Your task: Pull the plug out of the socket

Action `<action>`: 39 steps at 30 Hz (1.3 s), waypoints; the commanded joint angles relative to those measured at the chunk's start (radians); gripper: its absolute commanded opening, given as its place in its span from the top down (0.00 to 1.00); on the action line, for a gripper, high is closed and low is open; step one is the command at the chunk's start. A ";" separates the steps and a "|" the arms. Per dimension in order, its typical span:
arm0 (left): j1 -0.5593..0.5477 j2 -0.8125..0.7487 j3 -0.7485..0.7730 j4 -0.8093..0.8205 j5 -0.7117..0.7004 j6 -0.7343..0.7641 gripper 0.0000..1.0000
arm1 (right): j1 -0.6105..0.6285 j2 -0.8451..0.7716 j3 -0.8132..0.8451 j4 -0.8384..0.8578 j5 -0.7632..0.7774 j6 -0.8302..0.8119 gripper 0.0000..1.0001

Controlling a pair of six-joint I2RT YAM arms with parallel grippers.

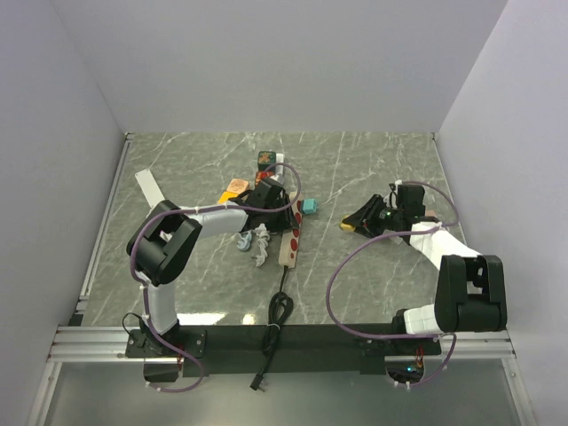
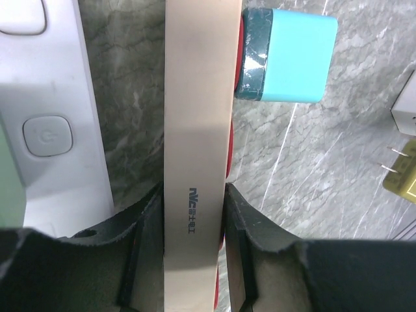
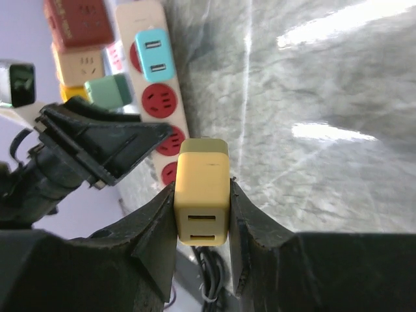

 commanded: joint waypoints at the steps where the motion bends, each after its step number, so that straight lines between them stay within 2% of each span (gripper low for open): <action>1: 0.002 0.058 -0.014 -0.151 -0.103 0.041 1.00 | -0.001 -0.064 -0.013 -0.014 0.118 0.003 1.00; 4: 0.002 0.055 0.008 -0.152 -0.080 0.043 1.00 | -0.004 -0.056 0.025 -0.040 0.283 0.023 1.00; 8: 0.002 0.043 0.015 -0.154 -0.066 0.043 1.00 | -0.022 0.040 0.130 -0.080 0.449 0.056 1.00; 10: 0.000 0.033 0.015 -0.157 -0.060 0.043 1.00 | -0.041 0.088 0.224 -0.121 0.553 0.090 1.00; 15: -0.003 0.003 -0.006 -0.159 -0.052 0.041 1.00 | -0.091 0.238 0.415 -0.256 0.696 0.159 1.00; 19: -0.012 -0.004 -0.018 -0.159 -0.044 0.037 1.00 | -0.137 0.390 0.536 -0.365 0.756 0.185 1.00; 24: -0.021 -0.004 -0.012 -0.174 -0.043 0.046 1.00 | -0.179 0.462 0.594 -0.357 0.735 0.162 0.98; 26: -0.023 -0.005 -0.011 -0.174 -0.037 0.049 0.99 | -0.187 0.462 0.596 -0.370 0.749 0.164 0.91; 29: -0.024 -0.002 -0.001 -0.177 -0.032 0.055 1.00 | -0.213 0.427 0.573 -0.374 0.765 0.161 0.67; 30: -0.024 0.000 0.000 -0.175 -0.029 0.055 1.00 | -0.217 0.416 0.559 -0.377 0.773 0.156 0.50; 33: -0.024 0.010 0.008 -0.171 -0.017 0.056 1.00 | -0.227 0.375 0.559 -0.383 0.761 0.120 0.21; 35: -0.027 0.022 0.018 -0.172 -0.014 0.058 1.00 | -0.228 0.337 0.559 -0.379 0.740 0.109 0.11; 39: -0.033 0.038 0.037 -0.175 -0.008 0.063 1.00 | -0.225 0.269 0.568 -0.351 0.672 0.075 0.08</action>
